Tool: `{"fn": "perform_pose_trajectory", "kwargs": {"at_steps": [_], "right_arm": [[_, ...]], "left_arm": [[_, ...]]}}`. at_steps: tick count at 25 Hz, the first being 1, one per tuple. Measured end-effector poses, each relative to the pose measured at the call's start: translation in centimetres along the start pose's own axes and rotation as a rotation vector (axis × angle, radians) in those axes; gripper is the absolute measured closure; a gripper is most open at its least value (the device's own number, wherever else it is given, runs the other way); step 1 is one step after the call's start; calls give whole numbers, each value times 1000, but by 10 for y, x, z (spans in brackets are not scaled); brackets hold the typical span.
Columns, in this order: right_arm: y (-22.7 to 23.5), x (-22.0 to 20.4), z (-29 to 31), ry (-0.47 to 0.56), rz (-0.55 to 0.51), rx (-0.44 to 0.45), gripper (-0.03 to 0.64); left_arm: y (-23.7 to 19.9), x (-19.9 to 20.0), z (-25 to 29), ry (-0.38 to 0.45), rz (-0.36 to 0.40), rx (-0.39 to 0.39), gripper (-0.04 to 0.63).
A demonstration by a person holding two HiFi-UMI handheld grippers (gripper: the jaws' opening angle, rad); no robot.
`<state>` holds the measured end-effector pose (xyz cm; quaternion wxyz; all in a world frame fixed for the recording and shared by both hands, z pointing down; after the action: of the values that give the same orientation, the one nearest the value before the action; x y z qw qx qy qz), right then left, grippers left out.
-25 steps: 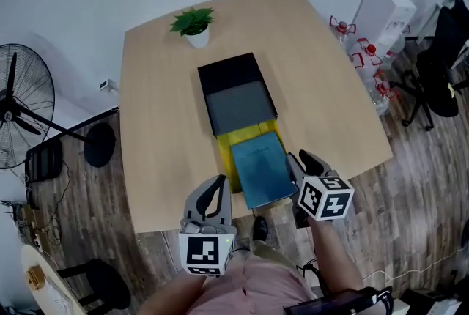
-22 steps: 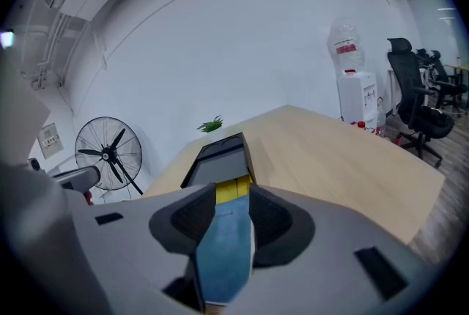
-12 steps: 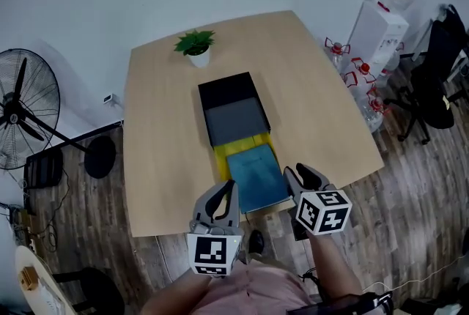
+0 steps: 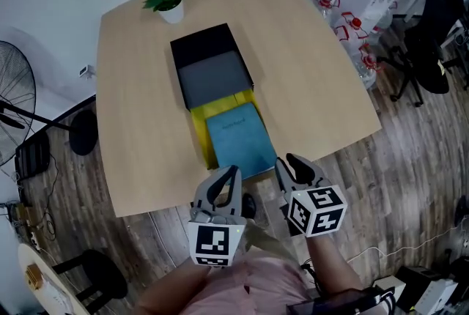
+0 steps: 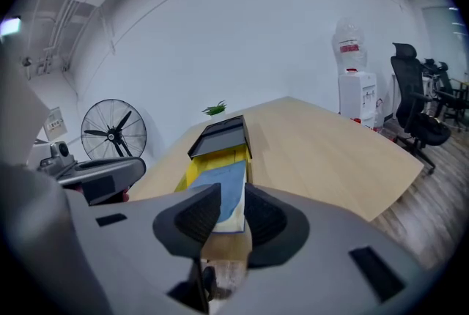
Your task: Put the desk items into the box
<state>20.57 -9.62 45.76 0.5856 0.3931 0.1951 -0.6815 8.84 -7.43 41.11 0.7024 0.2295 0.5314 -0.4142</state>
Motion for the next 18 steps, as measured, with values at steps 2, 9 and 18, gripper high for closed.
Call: {"fn": "perform_pose_trajectory", "kwargs": {"at_steps": [2, 9, 18], "right_arm": [[2, -4, -3, 4, -10, -9, 558], [-10, -28, -10, -30, -91, 31, 615], [-30, -59, 5, -123, -147, 110, 614]], "left_arm": [[8, -11, 4, -21, -6, -25, 580], [38, -41, 14, -68, -49, -100, 580], [51, -78, 19, -134, -80, -146, 580]]}}
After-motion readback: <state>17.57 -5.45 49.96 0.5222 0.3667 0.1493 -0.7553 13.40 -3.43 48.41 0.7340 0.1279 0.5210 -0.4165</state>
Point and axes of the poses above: the fingertips, and each gripper's own axes: z forward along the fingers, y to its right, x out of its top, the point moved 1 cm from there along -z, backward along the fingers, and after that the axes turned 8 degrees about -x, right-handed, at the moved point
